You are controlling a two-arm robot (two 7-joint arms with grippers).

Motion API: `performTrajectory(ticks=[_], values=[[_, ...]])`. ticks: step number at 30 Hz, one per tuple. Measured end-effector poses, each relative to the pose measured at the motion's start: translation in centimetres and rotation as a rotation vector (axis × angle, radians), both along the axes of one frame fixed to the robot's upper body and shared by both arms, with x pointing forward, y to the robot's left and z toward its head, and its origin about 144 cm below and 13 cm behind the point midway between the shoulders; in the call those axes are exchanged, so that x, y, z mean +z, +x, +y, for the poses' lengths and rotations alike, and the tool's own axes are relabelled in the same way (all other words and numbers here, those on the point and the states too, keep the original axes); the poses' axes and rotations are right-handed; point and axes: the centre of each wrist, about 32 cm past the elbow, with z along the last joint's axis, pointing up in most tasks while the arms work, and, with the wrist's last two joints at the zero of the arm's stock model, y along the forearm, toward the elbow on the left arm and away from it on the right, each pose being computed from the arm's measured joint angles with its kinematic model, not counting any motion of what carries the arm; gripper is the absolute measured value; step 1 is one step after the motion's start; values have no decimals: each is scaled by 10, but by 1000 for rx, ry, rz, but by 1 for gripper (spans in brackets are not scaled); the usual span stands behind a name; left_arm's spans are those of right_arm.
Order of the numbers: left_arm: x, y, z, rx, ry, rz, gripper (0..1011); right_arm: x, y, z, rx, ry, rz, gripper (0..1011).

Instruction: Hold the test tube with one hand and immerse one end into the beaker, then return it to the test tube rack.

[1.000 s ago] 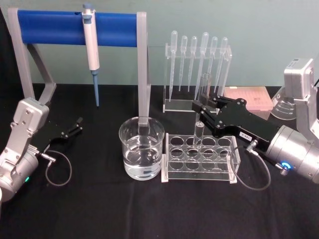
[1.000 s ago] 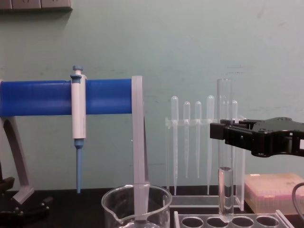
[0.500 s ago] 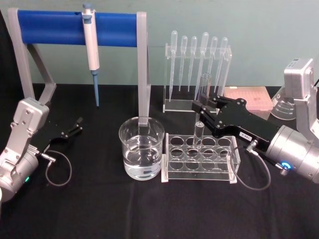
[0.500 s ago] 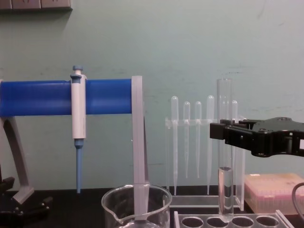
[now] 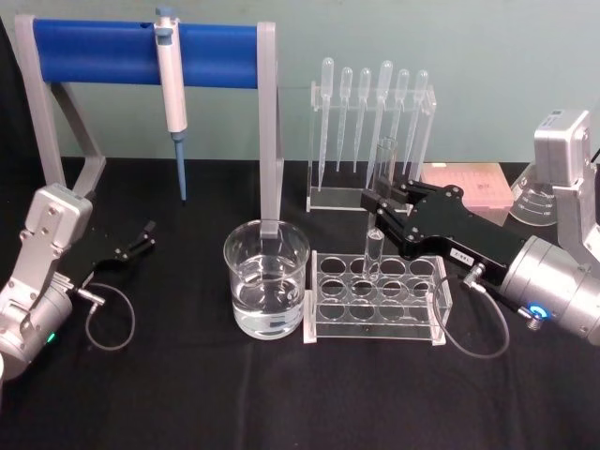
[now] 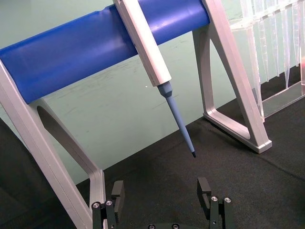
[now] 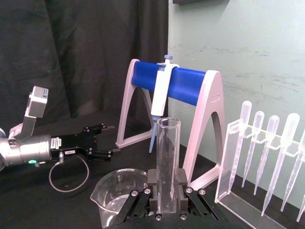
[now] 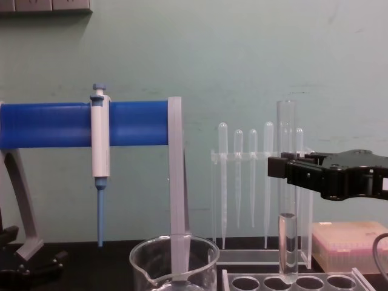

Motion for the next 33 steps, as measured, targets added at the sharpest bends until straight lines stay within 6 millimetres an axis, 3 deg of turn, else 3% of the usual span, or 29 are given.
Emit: performTrajectory(ticks=[33], values=[[0, 0, 0, 0, 0, 0, 1000, 0, 0, 0, 0, 0, 0, 226]])
